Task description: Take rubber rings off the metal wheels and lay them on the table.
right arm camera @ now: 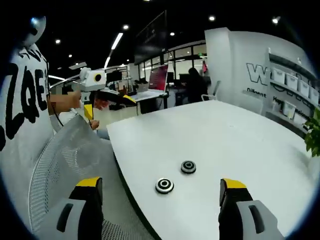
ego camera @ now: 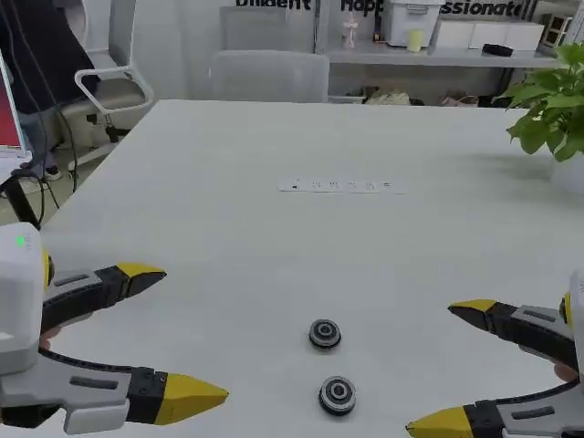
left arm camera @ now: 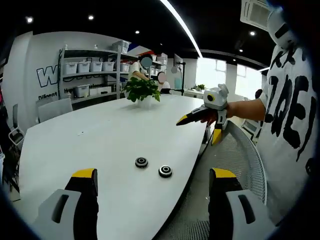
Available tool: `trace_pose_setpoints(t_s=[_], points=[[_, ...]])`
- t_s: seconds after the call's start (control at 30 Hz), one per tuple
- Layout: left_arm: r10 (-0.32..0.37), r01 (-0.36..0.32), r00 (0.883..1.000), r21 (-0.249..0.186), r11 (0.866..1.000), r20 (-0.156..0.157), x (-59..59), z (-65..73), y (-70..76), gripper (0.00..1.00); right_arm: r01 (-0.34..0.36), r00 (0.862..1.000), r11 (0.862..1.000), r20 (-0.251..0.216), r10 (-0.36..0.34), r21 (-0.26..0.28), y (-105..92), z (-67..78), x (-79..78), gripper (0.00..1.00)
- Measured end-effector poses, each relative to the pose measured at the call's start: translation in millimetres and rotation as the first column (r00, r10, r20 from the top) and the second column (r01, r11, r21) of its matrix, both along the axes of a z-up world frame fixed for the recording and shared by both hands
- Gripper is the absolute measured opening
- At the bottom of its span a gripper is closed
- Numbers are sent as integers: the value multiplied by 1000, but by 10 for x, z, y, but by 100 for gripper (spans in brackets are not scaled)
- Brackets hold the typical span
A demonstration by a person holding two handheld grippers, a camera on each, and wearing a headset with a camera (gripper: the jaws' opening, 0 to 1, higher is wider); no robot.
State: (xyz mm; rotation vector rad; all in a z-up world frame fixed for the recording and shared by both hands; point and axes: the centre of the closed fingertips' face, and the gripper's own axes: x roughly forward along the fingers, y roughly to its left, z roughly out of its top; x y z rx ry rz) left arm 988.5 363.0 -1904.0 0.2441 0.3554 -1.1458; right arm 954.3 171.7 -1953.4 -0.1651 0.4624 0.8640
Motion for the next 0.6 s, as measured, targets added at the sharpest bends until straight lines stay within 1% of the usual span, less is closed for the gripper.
trace_pose_setpoints(t_s=[0.13,0.3,0.4,0.6], points=[[1,-1,1000,-4,1000,1,15,-5,-24,90,0,1000,1000,-2,0,-3,-40,-59,-7,96],[-8,8,1000,-1,1000,-6,-4,-71,-101,90,-2,1000,1000,-11,2,-8,-92,-122,-46,96],[-18,18,1000,10,1000,0,-27,-84,-142,90,4,1000,1000,-9,-4,-7,-129,-126,-49,96],[-23,23,1000,7,1000,1,-38,-83,-161,90,11,1000,1000,1,-11,-5,-145,-118,-67,96]])
